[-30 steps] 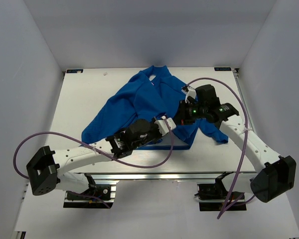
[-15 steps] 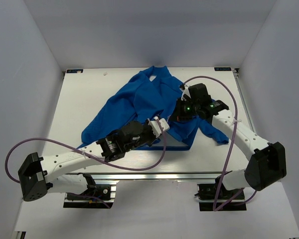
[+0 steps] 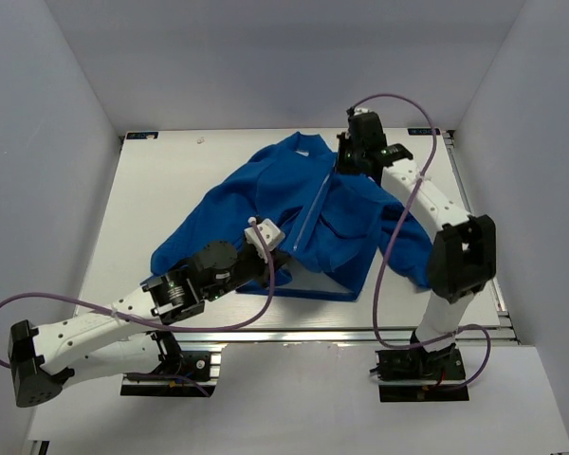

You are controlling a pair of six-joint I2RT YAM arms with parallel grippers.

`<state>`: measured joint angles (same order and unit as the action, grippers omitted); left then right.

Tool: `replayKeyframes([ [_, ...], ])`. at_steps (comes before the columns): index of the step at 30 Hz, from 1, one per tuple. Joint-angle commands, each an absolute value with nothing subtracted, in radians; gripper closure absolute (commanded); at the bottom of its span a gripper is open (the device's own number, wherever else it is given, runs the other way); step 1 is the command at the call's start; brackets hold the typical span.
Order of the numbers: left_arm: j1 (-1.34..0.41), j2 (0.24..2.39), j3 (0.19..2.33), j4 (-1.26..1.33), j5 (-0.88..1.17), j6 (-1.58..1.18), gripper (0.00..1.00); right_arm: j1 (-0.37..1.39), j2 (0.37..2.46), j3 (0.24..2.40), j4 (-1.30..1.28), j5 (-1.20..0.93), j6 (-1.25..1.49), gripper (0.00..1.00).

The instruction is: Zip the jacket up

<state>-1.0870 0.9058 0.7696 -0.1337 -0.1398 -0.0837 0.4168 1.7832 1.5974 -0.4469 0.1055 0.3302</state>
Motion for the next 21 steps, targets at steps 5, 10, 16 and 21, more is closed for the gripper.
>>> replayKeyframes([
  [5, -1.12, 0.824, 0.735, -0.382, -0.009, -0.357, 1.0, 0.262, 2.008, 1.851, -0.155, 0.396, 0.206, 1.0],
  [10, -1.12, 0.773, 0.695, -0.413, -0.002, -0.416, 1.0, 0.196, 2.239, 2.191, -0.167, 0.442, 0.169, 1.0],
  [16, -1.12, 0.742, 0.666, -0.486, -0.002, -0.492, 1.0, 0.149, 2.362, 2.318, 0.0, 0.491, 0.066, 1.0],
  [21, -1.12, 0.779, 0.663, -0.486, -0.002, -0.506, 1.0, 0.147, 2.385, 2.35, 0.097, 0.448, -0.044, 1.0],
])
